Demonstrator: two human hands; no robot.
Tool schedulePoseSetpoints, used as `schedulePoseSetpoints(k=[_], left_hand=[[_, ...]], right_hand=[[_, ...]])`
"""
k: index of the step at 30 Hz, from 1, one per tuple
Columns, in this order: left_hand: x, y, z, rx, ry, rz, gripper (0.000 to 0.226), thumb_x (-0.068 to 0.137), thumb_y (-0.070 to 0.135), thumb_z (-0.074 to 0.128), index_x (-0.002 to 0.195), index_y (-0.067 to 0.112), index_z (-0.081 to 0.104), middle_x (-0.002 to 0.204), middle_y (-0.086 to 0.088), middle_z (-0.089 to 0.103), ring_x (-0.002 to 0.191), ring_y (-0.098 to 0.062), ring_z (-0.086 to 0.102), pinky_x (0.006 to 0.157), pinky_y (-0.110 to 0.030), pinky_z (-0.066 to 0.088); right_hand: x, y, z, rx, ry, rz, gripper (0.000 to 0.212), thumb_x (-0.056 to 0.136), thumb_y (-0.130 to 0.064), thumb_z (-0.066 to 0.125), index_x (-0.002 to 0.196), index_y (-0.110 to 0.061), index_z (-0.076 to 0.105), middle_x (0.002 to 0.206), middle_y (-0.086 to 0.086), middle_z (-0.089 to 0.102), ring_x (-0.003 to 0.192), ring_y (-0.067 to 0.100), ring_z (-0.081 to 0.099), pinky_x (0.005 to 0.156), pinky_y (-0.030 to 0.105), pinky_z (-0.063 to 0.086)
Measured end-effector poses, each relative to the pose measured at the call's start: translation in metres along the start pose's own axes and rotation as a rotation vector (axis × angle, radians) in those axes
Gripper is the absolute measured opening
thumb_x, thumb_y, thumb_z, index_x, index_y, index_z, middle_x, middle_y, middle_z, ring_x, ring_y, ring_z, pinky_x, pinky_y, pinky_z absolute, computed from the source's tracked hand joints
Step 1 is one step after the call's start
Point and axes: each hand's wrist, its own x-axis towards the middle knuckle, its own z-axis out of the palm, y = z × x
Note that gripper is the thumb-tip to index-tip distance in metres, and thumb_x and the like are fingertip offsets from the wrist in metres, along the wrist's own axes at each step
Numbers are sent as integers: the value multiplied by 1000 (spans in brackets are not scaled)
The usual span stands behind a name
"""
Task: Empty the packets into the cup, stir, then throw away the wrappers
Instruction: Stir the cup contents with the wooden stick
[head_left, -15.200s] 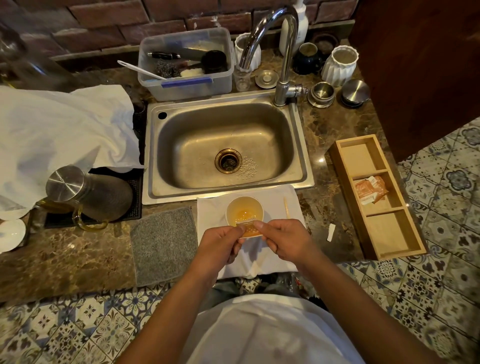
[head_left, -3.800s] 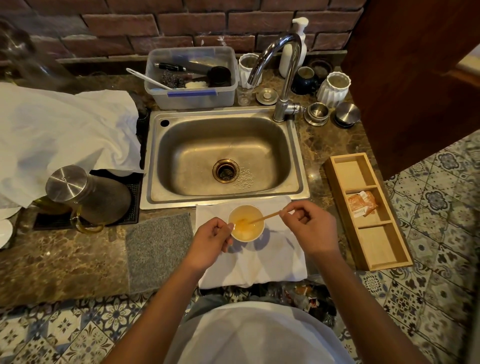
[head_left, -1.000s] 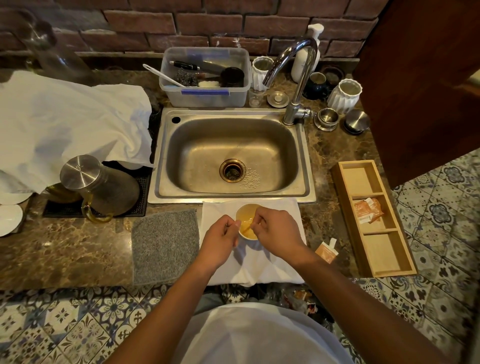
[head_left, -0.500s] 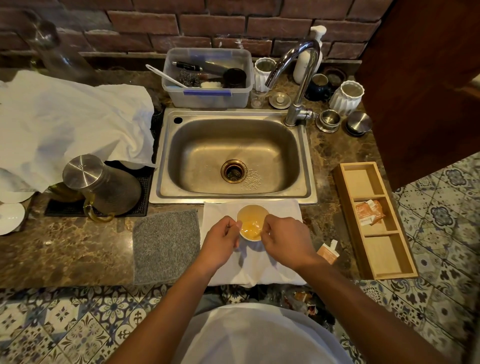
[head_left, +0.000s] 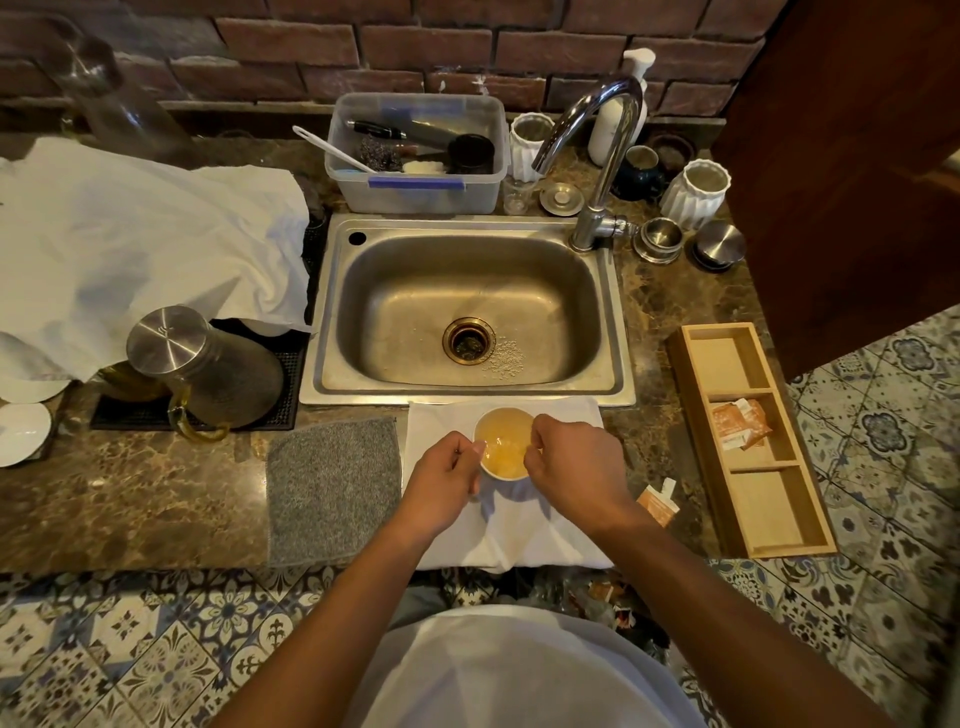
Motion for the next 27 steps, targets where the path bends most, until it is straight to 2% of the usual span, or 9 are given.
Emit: schedulePoseSetpoints(k=[3,7,12,18,22,25,27], left_hand=[[1,1,0,9,-3,-1,33,106,25,51,78,8,54,53,8,53,44,1,46,47,-11,39],[2,0,-1,44,-14,-14,34,106,29,50,78,11,54,50,11,53,45,-2,45,50,-18,38],[2,2,-2,34,-23,-15,33,106,27,51,78,11,54,55,6,54,47,-6,45,55,-27,38],[-1,3,-1,7,-15,-9,33,106,26,51,80,6,54,51,10,53,43,1,46,46,-11,39],[1,2,-1,16,-19,2,34,107,26,51,78,6,53,50,9,53,43,-1,45,47,-12,39],[1,1,-1,21,-19,24,35,106,25,51,79,3,53,54,5,54,44,-2,45,48,-13,39],[1,1,-2,24,-15,28,37,106,24,52,81,-3,53,57,1,55,45,-2,45,48,-13,40]], right_hand=[[-7,0,1,9,-46,-21,20,95,-36,54,97,-22,68,88,4,75,77,28,69,61,30,45],[-10,-10,4,75,-35,-57,21,97,-37,53,100,-25,70,88,2,76,79,26,70,61,26,41],[-3,-17,5,153,16,-41,19,97,-40,57,104,-27,70,88,1,77,81,25,70,63,27,38],[-3,-2,0,93,55,32,16,95,-35,55,96,-21,64,80,3,74,72,29,68,57,30,41],[-10,4,1,90,38,67,16,92,-37,55,91,-23,63,75,1,73,66,26,67,55,29,42],[-12,1,5,80,52,44,16,95,-33,55,93,-21,64,77,4,74,67,30,69,56,31,46],[-10,-3,6,88,73,44,16,97,-33,55,97,-21,65,79,4,75,69,29,69,55,29,43]])
